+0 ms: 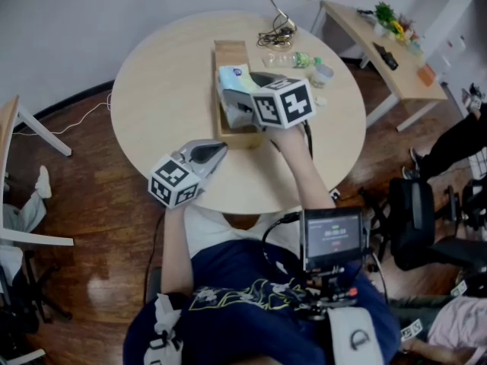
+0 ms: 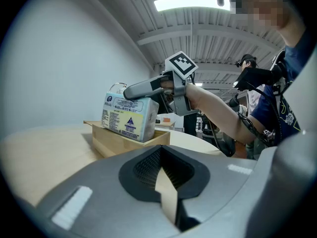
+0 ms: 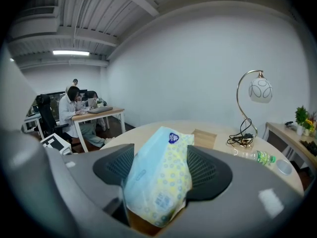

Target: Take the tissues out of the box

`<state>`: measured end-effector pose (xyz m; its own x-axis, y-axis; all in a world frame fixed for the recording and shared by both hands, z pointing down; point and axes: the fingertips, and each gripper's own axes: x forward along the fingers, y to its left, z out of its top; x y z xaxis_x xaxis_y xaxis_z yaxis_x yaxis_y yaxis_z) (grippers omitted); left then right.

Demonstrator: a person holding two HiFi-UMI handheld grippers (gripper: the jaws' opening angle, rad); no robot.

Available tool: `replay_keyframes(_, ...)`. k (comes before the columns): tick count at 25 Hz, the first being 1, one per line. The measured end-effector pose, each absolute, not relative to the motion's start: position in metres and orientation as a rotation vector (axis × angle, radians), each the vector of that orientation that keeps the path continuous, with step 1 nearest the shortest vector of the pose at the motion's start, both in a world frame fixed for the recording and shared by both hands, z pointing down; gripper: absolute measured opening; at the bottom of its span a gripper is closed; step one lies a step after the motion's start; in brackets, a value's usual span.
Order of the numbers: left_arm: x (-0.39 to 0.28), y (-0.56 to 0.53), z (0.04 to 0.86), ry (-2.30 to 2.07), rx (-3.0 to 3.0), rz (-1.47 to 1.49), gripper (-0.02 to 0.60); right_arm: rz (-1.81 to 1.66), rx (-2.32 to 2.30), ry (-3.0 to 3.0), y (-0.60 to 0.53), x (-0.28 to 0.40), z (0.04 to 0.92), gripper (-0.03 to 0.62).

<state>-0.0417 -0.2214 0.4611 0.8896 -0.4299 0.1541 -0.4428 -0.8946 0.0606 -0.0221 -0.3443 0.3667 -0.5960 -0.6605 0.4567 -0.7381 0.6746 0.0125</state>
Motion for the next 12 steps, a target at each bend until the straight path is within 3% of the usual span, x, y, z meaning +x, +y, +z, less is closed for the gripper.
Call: replay_keyframes(12,-0.041,-0.223,0.464,-0.683,2.967,0.219,0.0,0.235,1.07,-2.51,-0.345,-0.024,0.348,0.325)
